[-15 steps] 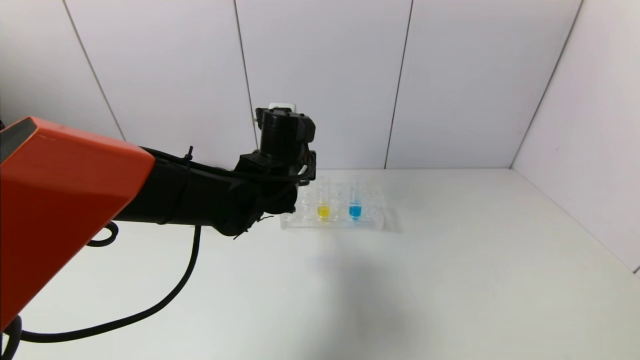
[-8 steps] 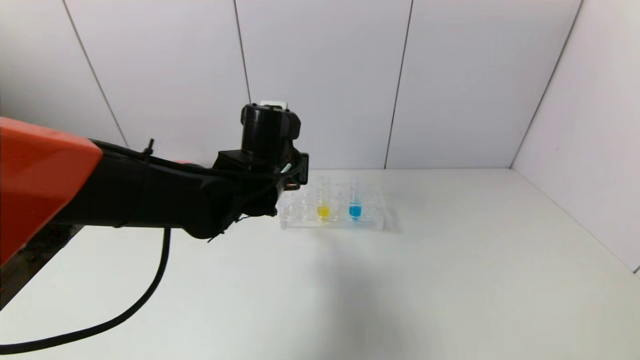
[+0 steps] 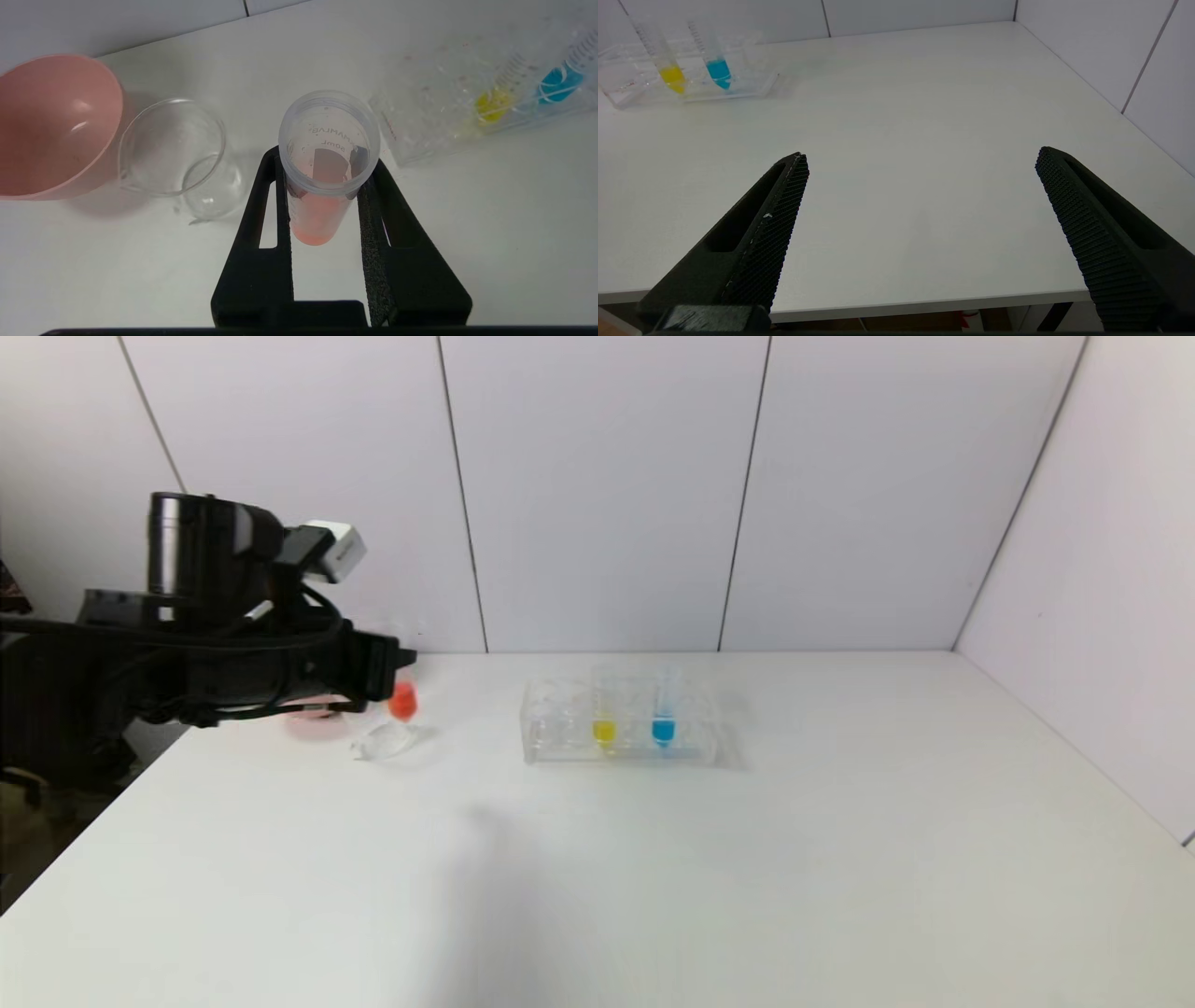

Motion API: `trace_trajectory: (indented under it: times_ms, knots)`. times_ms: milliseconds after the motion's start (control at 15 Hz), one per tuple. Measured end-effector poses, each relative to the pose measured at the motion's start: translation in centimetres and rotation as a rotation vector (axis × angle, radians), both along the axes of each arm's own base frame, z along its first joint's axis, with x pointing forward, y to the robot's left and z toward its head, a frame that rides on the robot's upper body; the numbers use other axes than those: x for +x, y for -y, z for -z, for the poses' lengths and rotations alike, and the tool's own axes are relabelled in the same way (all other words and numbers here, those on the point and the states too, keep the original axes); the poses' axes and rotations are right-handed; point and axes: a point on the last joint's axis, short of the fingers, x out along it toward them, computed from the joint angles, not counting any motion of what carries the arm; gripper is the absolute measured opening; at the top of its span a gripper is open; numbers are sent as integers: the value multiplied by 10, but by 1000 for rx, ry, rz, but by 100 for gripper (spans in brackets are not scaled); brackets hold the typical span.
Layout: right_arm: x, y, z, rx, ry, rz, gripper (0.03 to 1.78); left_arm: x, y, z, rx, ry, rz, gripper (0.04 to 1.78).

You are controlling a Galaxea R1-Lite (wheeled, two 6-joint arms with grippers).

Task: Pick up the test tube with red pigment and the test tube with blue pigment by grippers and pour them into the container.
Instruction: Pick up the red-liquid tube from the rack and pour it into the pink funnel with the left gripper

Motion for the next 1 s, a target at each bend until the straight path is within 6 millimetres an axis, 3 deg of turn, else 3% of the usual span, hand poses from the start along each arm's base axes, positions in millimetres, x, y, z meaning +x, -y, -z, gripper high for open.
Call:
trace_trajectory:
  times_ms: [267,467,667,1000]
  knots:
    - [0,0,0,0,0,0,177,-10,-74,-2,-25,-19,57,43]
    - [0,0,0,0,0,0,177,-8,-112,3,25,-26,44,43]
    - [0,0,0,0,0,0,177,-3,-132,8,78,-86,23,43]
    - [0,0,0,0,0,0,177,15,-140,0,103,-142,38,43]
